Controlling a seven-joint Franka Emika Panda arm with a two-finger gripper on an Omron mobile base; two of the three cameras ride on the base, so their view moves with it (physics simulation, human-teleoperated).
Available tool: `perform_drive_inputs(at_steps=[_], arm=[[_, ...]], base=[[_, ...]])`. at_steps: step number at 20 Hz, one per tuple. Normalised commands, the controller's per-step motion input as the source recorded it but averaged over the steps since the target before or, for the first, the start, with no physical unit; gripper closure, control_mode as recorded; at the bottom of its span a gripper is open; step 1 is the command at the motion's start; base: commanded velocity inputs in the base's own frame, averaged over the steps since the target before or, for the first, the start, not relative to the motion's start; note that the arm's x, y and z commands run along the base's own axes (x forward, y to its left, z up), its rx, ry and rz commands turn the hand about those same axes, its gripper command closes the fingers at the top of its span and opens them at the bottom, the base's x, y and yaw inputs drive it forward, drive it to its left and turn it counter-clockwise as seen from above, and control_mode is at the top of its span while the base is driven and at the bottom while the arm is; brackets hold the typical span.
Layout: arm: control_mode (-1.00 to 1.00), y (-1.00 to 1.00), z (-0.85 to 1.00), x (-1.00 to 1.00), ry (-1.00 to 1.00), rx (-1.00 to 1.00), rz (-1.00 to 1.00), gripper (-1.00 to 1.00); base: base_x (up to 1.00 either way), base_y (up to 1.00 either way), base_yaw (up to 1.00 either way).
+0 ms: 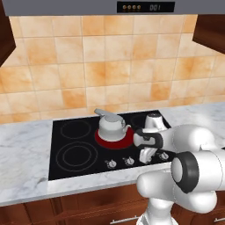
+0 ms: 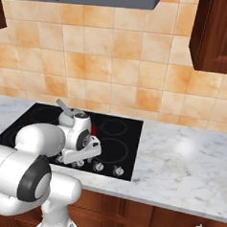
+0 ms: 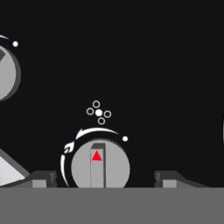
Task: The kettle is done boiling. Turn off the stove, then wait for 300 timesteps before moving the kettle to the dining table.
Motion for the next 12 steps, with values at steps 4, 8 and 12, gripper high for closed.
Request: perform_drive_inputs(at_steps=[4, 8, 12], arm=[[-1.00, 0.27, -0.25, -0.01, 0.00, 0.00, 0.03, 1.00], [-1.00, 0.22, -0.09, 0.00, 0.00, 0.00, 0.01, 1.00], [-1.00, 0.03, -0.05, 0.00, 0.00, 0.00, 0.00, 1.00]], base=[[0.00, 0.00, 0.00], [0.00, 0.00, 0.00], [0.00, 0.00, 0.00]])
